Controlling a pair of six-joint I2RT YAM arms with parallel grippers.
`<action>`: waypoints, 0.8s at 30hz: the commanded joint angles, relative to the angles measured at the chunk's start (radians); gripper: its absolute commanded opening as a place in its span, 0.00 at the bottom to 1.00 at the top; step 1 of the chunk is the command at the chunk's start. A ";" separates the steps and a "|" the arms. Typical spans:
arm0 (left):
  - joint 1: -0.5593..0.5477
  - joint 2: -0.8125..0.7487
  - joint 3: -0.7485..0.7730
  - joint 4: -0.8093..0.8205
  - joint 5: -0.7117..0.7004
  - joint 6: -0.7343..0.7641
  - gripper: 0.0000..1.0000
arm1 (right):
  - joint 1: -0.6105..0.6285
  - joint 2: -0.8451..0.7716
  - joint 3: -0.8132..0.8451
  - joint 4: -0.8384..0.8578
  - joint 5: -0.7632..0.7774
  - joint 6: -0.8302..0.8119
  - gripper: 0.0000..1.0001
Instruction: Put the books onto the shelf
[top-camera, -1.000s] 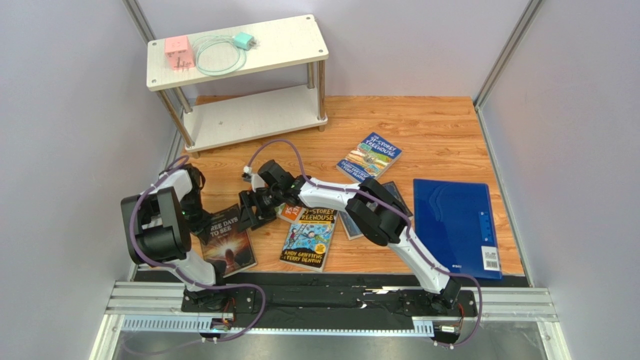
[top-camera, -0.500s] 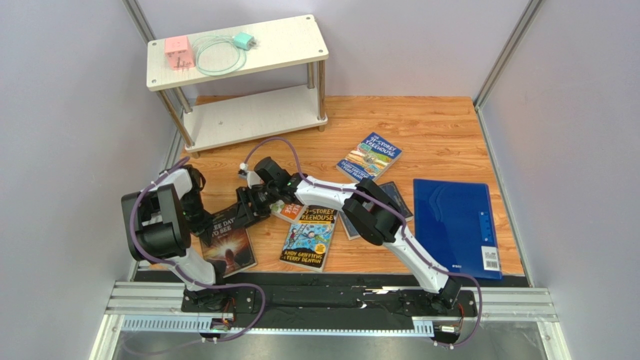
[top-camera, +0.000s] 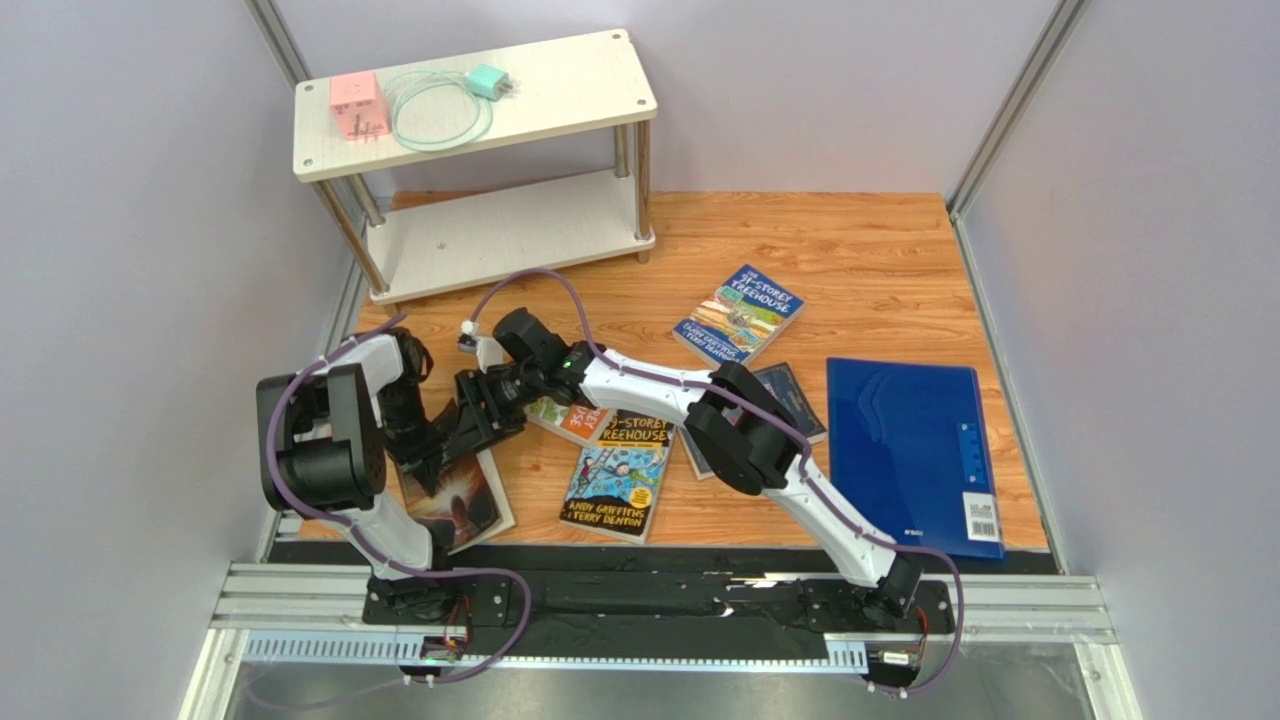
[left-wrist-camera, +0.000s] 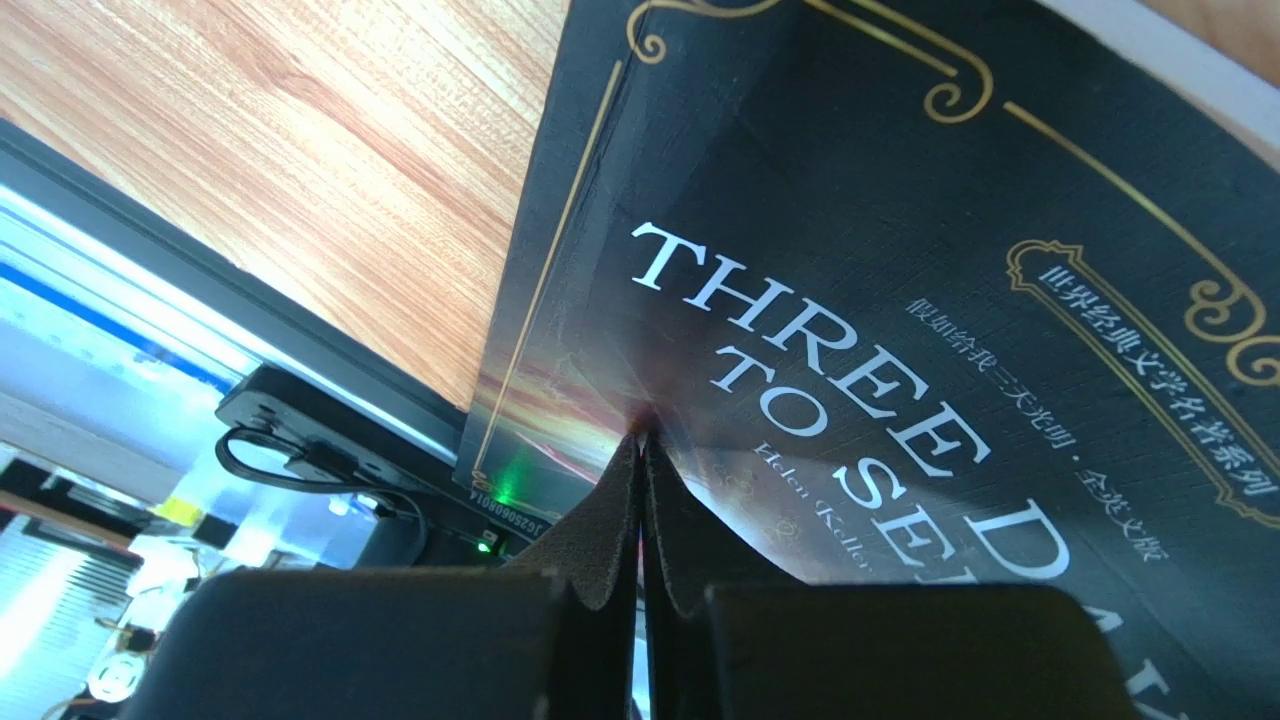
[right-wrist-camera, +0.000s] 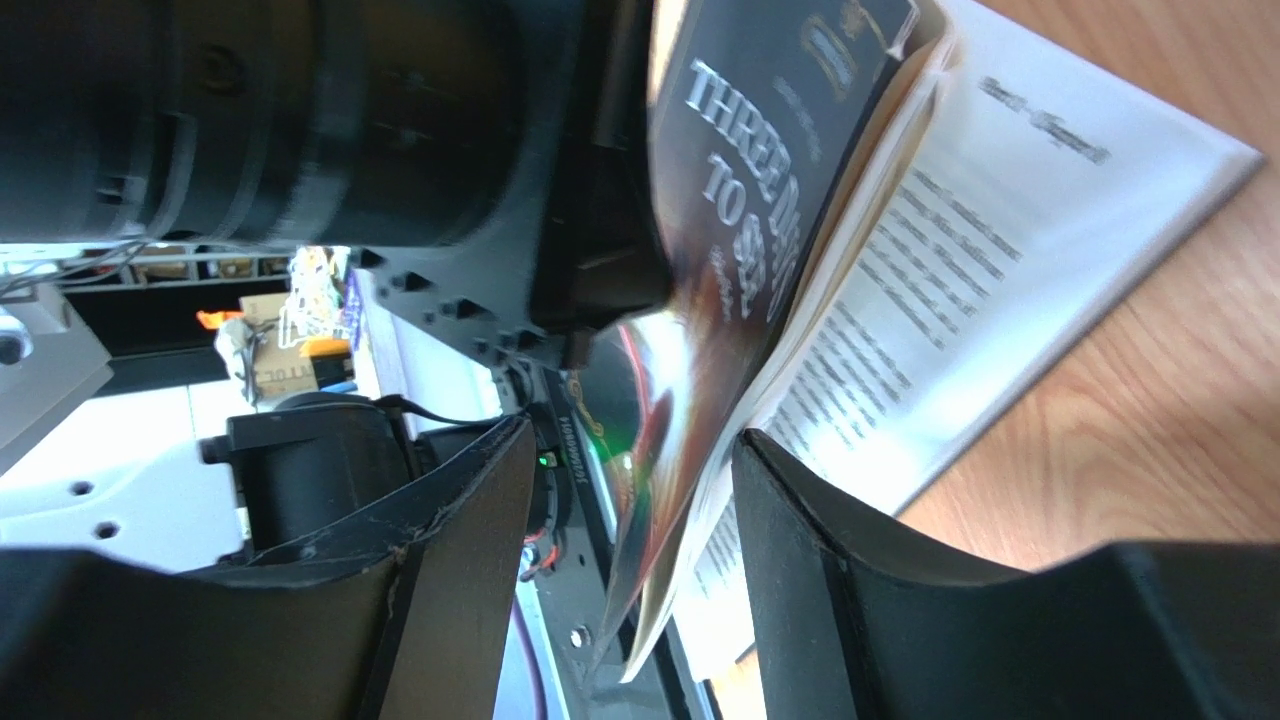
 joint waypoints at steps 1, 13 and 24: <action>-0.017 0.024 -0.017 0.252 0.122 -0.019 0.00 | 0.015 0.003 0.006 -0.101 0.023 -0.062 0.56; -0.019 0.027 -0.040 0.298 0.143 -0.010 0.00 | 0.018 0.065 -0.032 0.031 -0.013 -0.005 0.36; -0.017 -0.142 0.038 0.231 0.108 0.073 0.00 | -0.004 -0.087 -0.164 0.018 0.092 -0.122 0.00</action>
